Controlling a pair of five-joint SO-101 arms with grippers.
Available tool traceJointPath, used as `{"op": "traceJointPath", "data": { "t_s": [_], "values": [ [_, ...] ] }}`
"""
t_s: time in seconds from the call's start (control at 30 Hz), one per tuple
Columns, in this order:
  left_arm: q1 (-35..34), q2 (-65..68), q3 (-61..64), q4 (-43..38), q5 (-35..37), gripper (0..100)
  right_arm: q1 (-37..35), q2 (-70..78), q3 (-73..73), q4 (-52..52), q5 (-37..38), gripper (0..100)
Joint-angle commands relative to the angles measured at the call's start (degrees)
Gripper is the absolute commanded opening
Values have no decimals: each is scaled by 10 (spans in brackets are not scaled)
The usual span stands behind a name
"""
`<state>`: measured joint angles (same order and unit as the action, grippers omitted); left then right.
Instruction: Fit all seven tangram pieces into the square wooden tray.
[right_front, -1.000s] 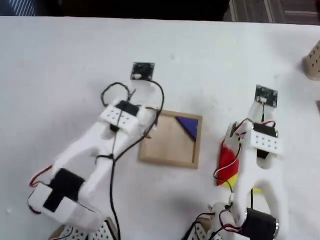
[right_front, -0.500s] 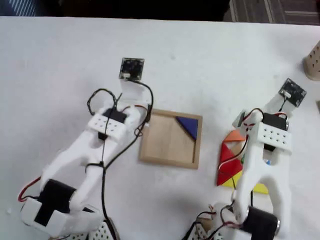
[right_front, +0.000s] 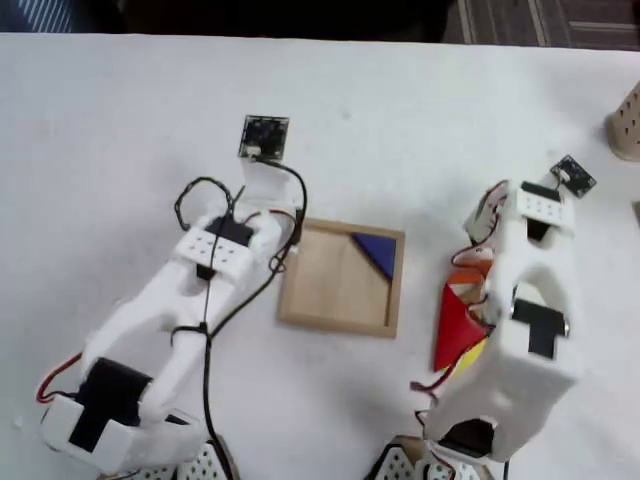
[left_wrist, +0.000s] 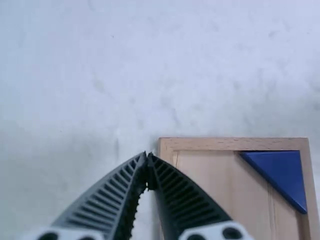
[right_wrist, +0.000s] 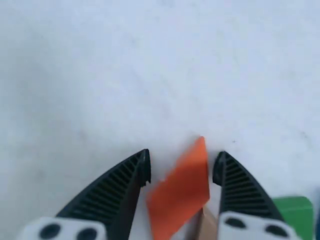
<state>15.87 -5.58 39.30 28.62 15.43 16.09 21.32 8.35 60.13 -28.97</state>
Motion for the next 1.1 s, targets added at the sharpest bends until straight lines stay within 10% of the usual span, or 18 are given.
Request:
{"op": "traceJointPath", "data": {
  "t_s": [0.0, 0.73, 1.07],
  "values": [
    [-2, -31, -5, -16, -5, 23, -2, 30, -97, 29, -5, 206],
    [-4, -29, -2, -40, -6, 23, -91, 48, -322, 216, 61, 208],
    [-4, -29, -2, -40, -6, 23, -87, -107, -50, 140, -33, 270]
  ]
}}
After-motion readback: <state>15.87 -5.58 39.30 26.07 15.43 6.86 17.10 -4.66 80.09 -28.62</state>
